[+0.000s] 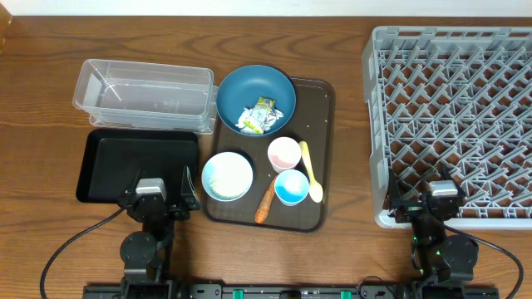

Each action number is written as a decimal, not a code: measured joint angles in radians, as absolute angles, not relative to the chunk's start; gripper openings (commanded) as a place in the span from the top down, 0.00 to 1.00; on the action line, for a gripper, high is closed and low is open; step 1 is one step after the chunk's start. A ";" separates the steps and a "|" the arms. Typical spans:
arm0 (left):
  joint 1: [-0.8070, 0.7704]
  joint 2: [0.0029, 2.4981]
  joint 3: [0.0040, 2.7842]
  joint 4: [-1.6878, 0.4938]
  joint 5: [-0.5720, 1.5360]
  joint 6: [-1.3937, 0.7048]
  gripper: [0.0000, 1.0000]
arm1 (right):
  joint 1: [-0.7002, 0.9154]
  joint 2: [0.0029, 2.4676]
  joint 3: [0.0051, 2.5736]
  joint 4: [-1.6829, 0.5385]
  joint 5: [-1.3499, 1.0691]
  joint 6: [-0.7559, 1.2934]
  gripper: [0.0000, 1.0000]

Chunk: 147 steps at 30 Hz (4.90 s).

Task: Sort waste into correct bins and load items into the dishwasher rack

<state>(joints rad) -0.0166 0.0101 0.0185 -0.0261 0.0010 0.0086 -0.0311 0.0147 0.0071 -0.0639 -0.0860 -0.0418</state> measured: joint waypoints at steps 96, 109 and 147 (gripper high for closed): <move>-0.017 1.010 0.813 -0.528 0.095 -0.131 0.03 | -0.031 0.706 0.538 -0.137 -0.009 -0.039 0.01; -0.017 1.233 1.175 -0.878 0.122 -0.131 0.03 | -0.031 1.049 0.869 -0.419 -0.072 -0.029 0.01; -0.342 1.808 1.177 -0.329 0.211 -0.148 0.52 | -0.031 1.050 0.869 -0.411 -0.082 -0.003 0.01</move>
<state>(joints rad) -0.3424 1.8076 1.1770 -0.3286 0.2108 -0.1482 -0.0311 1.0500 0.8692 -0.4107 -0.0822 -0.0032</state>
